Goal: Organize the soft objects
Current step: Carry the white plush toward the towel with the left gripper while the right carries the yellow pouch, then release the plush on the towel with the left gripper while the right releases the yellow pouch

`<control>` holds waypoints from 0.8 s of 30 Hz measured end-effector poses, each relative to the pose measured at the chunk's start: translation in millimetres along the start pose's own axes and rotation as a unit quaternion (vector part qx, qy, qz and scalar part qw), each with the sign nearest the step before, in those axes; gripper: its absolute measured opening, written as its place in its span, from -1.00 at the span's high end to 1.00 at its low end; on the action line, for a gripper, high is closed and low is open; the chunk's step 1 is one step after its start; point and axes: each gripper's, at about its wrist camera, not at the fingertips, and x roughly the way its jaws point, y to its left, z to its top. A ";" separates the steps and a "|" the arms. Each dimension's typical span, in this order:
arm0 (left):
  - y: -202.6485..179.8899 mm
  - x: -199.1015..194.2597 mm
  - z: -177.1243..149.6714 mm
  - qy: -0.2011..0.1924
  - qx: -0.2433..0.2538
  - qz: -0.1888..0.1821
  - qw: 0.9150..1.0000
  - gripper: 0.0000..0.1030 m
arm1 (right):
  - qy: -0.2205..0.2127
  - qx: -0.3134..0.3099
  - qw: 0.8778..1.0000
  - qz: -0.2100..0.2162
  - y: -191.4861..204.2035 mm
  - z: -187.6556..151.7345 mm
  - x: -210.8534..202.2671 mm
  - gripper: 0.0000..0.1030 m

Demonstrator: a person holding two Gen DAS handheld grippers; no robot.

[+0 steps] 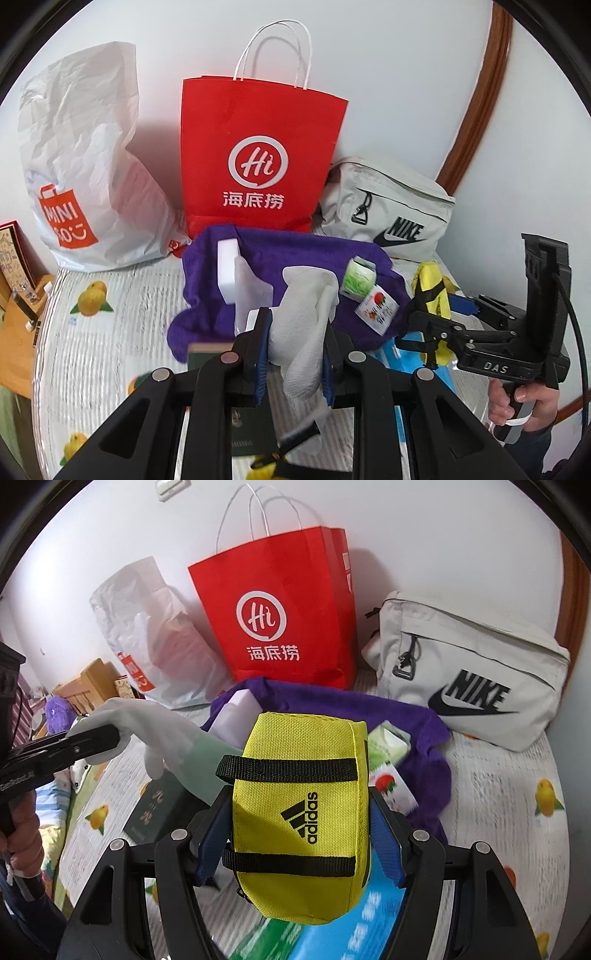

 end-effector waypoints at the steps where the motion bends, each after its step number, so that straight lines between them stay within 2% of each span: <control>1: 2.4 3.8 3.7 0.000 -0.002 0.001 1.000 0.58 | 0.001 0.001 1.000 -0.001 -1.8 5.0 7.4 -0.32; 10: 21.8 39.3 29.0 0.005 -0.024 0.005 1.000 0.58 | 0.025 0.011 0.999 -0.018 -15.4 28.2 61.0 -0.32; 18: 25.8 77.1 42.1 0.023 -0.029 -0.005 0.999 0.58 | 0.068 0.029 0.997 -0.017 -23.1 26.5 102.8 -0.32; 24: 27.0 98.7 52.1 0.033 -0.036 -0.010 0.999 0.58 | 0.090 0.031 0.995 -0.036 -28.3 23.6 118.3 -0.32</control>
